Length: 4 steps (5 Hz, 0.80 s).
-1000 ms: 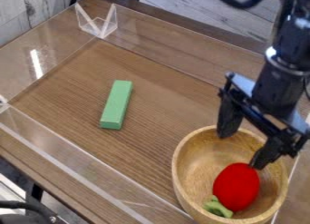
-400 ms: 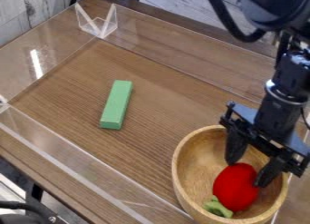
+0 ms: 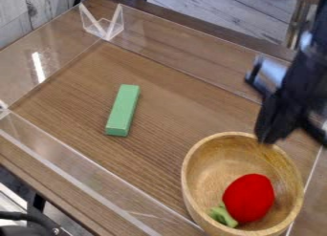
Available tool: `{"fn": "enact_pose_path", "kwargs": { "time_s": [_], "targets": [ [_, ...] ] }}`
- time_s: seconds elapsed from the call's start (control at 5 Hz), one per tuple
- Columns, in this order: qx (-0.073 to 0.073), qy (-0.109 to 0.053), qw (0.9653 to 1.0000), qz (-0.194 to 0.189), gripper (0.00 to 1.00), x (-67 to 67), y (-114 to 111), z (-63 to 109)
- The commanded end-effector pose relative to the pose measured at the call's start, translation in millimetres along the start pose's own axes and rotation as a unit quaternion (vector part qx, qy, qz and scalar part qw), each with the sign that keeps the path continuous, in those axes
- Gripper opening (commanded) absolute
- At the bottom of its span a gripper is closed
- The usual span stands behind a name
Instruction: Move the red fruit to the right
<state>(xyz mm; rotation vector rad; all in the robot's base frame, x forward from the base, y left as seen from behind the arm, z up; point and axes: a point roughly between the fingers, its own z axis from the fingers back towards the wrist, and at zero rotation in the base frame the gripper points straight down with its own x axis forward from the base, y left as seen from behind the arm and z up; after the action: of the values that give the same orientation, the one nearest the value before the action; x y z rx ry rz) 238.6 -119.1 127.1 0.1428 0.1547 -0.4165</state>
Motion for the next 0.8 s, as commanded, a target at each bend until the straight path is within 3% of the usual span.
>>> {"fn": "enact_pose_path", "kwargs": {
  "time_s": [0.0,0.4,0.6],
  "targets": [
    [-0.008,-0.024,0.9996,-0.014,1.00,12.5,-13,-9.9],
    [-0.019,-0.018,0.9988,-0.042,1.00,31.4,-37,-57.6],
    [-0.028,-0.008,0.9992,-0.028,1.00,31.7,-40,-75.5]
  ]
}}
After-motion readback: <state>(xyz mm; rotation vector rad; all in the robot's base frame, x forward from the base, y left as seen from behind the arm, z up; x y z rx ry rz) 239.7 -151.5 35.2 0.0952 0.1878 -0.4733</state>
